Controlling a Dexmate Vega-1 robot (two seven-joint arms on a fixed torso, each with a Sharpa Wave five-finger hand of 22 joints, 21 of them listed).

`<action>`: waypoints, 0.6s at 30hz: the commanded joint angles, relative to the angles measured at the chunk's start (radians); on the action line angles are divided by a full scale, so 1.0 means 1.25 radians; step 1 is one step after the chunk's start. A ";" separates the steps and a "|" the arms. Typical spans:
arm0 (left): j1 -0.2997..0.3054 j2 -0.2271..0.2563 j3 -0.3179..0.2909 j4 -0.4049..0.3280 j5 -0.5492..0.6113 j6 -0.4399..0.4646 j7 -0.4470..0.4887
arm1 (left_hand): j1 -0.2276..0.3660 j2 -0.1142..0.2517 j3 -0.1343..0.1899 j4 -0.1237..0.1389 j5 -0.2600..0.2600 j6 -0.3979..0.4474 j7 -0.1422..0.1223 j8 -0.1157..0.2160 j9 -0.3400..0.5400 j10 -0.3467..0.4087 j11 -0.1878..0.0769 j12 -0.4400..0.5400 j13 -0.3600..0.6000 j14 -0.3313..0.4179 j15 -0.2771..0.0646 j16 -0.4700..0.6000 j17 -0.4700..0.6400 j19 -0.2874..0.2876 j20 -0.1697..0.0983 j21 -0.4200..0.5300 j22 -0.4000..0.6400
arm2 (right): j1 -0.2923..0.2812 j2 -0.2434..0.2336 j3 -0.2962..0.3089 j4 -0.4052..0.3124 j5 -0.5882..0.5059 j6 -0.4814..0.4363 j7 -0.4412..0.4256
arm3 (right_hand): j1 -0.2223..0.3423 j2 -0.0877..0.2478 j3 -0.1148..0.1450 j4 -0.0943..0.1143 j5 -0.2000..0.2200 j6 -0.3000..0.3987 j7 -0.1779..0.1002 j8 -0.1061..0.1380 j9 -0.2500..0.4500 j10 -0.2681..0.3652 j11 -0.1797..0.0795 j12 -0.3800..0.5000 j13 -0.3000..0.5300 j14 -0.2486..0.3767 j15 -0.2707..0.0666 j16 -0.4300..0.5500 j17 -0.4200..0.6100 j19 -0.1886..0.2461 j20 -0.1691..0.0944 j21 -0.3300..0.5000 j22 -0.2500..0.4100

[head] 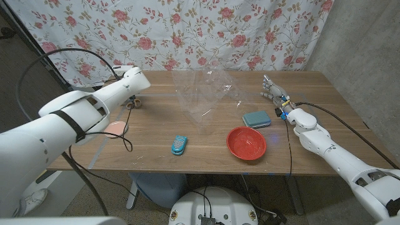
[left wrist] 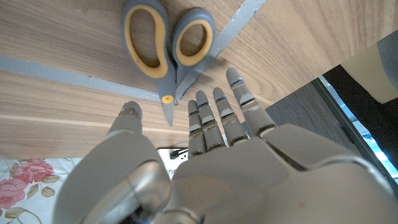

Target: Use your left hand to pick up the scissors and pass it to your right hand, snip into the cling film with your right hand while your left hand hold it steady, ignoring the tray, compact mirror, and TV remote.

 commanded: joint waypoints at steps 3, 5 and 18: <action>-0.028 -0.053 0.012 0.113 0.007 -0.047 -0.001 | 0.017 0.033 0.020 0.002 0.006 -0.001 0.014 -0.004 0.000 0.006 0.003 -0.001 0.001 0.002 0.008 0.003 0.002 -0.010 0.004 -0.003 0.004 | 0.007 0.005 -0.002 0.017 0.002 0.000 0.006 | 0.007 0.003 0.001 -0.005 -0.001 -0.006 -0.001 0.001 0.003 -0.004 0.001 0.006 0.002 -0.004 0.004 0.004 0.001 -0.004 0.004 0.005 0.001; -0.029 -0.058 0.011 0.120 0.006 -0.047 -0.002 | 0.023 0.040 0.026 0.001 0.009 -0.001 0.015 -0.004 0.000 0.005 0.010 -0.002 0.001 0.000 0.009 0.002 0.002 -0.012 0.005 -0.004 0.004 | 0.013 0.008 -0.003 0.026 0.002 0.003 0.012 | 0.007 0.003 0.001 -0.005 -0.001 -0.006 -0.001 0.001 0.003 -0.004 0.001 0.006 0.002 -0.004 0.003 0.004 0.001 -0.004 0.004 0.005 0.001; -0.033 -0.073 0.003 0.148 0.005 -0.052 0.018 | 0.036 0.059 0.045 -0.002 0.019 0.015 0.034 -0.002 -0.001 0.025 0.020 0.003 0.000 0.012 0.015 0.006 0.001 -0.013 0.004 -0.001 0.004 | 0.023 0.010 -0.005 0.044 0.003 0.006 0.022 | 0.007 0.004 0.002 -0.005 -0.001 -0.005 -0.001 0.002 0.003 -0.005 -0.001 0.006 0.002 -0.004 0.003 0.005 0.001 -0.003 0.004 0.005 0.001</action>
